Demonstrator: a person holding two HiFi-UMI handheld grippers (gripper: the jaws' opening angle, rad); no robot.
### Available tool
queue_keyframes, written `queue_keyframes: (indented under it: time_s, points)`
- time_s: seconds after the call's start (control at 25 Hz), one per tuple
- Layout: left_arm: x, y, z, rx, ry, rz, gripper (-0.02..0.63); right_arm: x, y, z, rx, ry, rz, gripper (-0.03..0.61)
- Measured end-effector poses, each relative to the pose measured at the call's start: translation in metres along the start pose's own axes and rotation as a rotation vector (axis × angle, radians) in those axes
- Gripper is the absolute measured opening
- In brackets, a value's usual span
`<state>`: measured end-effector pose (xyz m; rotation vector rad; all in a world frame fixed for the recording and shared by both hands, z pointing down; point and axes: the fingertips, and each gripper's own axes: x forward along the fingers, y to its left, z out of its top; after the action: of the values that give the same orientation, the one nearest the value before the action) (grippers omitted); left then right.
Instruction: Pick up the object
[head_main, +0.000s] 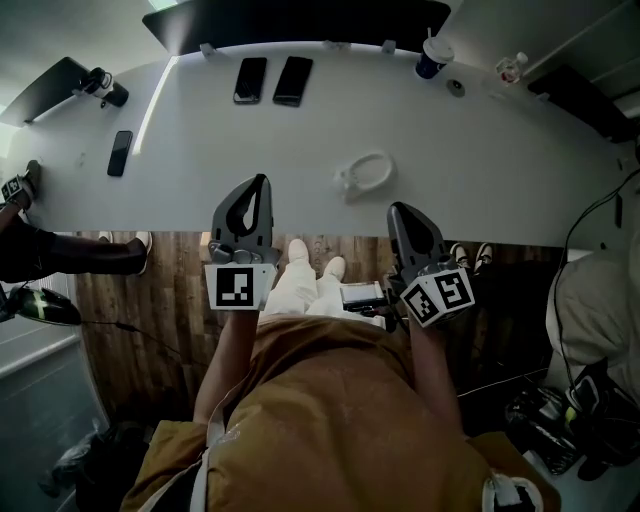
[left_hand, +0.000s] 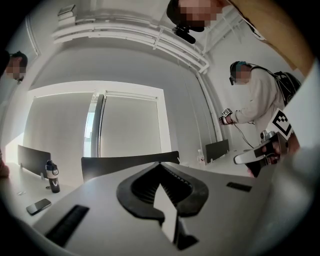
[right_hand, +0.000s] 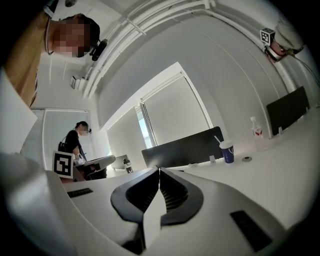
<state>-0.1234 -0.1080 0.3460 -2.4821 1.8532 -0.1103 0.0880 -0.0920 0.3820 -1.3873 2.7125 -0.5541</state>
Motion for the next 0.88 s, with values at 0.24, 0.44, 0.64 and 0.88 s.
queue_keyframes:
  time_s: [0.24, 0.44, 0.64, 0.88]
  points:
    - [0.022, 0.010, -0.011, -0.019, 0.028, -0.028, 0.008, 0.031, -0.003, -0.014, 0.134, 0.028, 0.040, 0.012]
    - [0.037, 0.023, -0.021, -0.019, 0.045, -0.030, 0.008, 0.045, -0.016, -0.024, 0.176, 0.039, 0.003, 0.012]
    - [0.044, 0.029, -0.034, -0.037, 0.056, -0.014, 0.008, 0.053, -0.032, -0.031, 0.263, 0.024, -0.020, 0.012]
    - [0.048, 0.029, -0.044, -0.046, 0.086, -0.020, 0.008, 0.057, -0.051, -0.046, 0.394, 0.013, -0.066, 0.014]
